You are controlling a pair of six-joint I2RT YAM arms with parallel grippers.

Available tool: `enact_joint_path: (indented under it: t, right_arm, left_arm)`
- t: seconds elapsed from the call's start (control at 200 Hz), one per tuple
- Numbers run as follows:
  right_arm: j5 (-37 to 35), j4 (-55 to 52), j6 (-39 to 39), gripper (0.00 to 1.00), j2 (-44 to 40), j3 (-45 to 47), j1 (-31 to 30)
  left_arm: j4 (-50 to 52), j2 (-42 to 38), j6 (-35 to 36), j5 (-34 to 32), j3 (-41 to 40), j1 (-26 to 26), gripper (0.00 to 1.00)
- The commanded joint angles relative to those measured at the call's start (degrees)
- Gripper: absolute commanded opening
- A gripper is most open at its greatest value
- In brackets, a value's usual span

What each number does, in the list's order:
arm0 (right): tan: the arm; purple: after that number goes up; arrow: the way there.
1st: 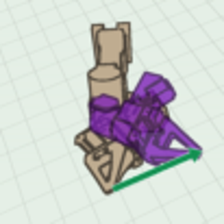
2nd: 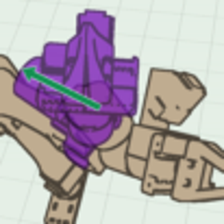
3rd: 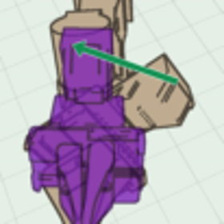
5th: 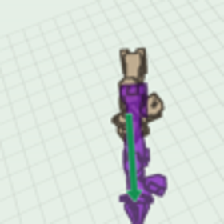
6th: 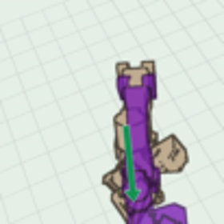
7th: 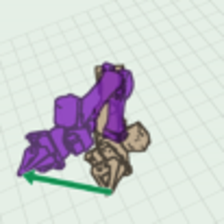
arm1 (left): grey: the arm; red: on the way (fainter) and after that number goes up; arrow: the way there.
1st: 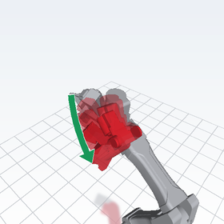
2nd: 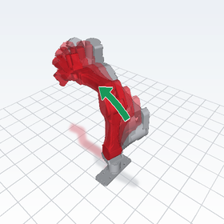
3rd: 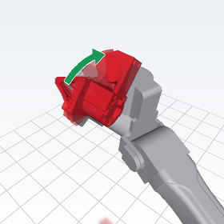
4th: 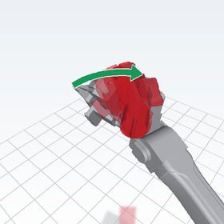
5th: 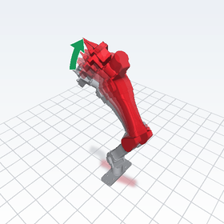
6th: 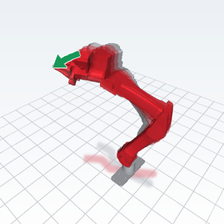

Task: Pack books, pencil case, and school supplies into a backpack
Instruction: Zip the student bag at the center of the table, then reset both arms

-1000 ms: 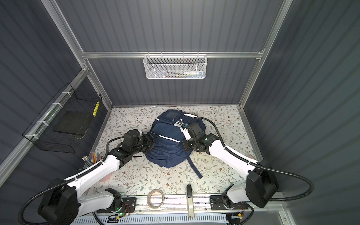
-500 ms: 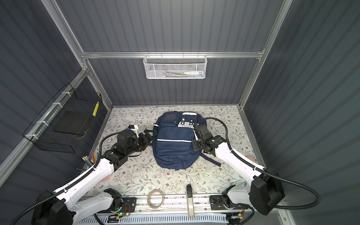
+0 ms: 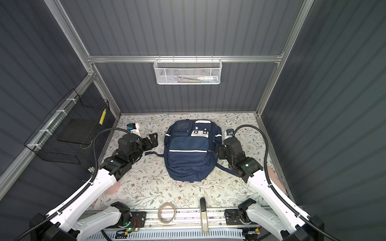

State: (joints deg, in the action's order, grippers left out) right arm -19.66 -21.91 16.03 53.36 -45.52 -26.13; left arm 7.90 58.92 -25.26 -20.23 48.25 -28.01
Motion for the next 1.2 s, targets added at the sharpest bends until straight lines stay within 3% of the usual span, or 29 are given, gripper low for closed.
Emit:
enact_joint_path:
  t: [0.0, 0.135, 0.29, 0.385, 0.56, 0.69, 0.781, 0.866, 0.996, 1.036, 1.196]
  right_arm:
    - [-5.54, 8.94, -2.53, 0.80, -1.93, 6.23, 5.48]
    - [-3.33, 20.33, -4.43, 0.81, -6.04, 16.02, 13.47]
    - [-2.97, 39.22, -10.08, 0.80, -8.95, 30.69, 19.96]
    - [-2.41, 47.05, -8.64, 0.80, -7.47, 35.31, 23.17]
    - [1.04, 55.36, -11.48, 0.81, 0.69, 34.71, 25.03]
    - [4.76, 62.05, -13.21, 0.81, 7.01, 33.44, 26.24]
    - [6.73, 64.34, -13.77, 0.81, 10.43, 31.51, 27.07]
    - [7.91, 69.37, -14.68, 0.82, 15.56, 31.03, 27.51]
    - [13.51, 65.36, -13.44, 0.83, 19.01, 26.57, 29.10]
    - [14.27, 64.92, -12.75, 0.83, 19.68, 25.87, 29.20]
    - [19.47, 74.87, -13.57, 0.83, 28.11, 26.68, 29.22]
  left_arm:
    - [-7.65, 0.45, 17.96, -15.99, -6.90, 0.55, 1.00]
    - [-24.56, 2.16, 24.32, -24.32, -17.55, 2.07, 1.00]
    - [-33.98, 10.94, 26.98, -27.40, -20.99, 5.78, 1.00]
    - [-39.89, 14.46, 29.88, -24.68, -23.23, 7.37, 1.00]
    - [-43.78, 20.00, 26.12, -15.40, -25.25, 15.00, 0.99]
    - [-53.18, 25.16, 25.27, -10.81, -26.49, 18.60, 1.00]
    - [-64.08, 28.48, 23.38, -1.77, -29.03, 22.00, 1.00]
    - [-67.67, 33.63, 24.43, 0.00, -27.70, 22.29, 1.00]
    - [-70.09, 39.81, 25.90, 2.87, -25.55, 22.30, 1.00]
    - [-65.79, 38.88, 24.82, 2.01, -24.49, 22.37, 1.00]
    - [-59.89, 39.25, 25.17, 5.82, -21.24, 23.38, 1.00]
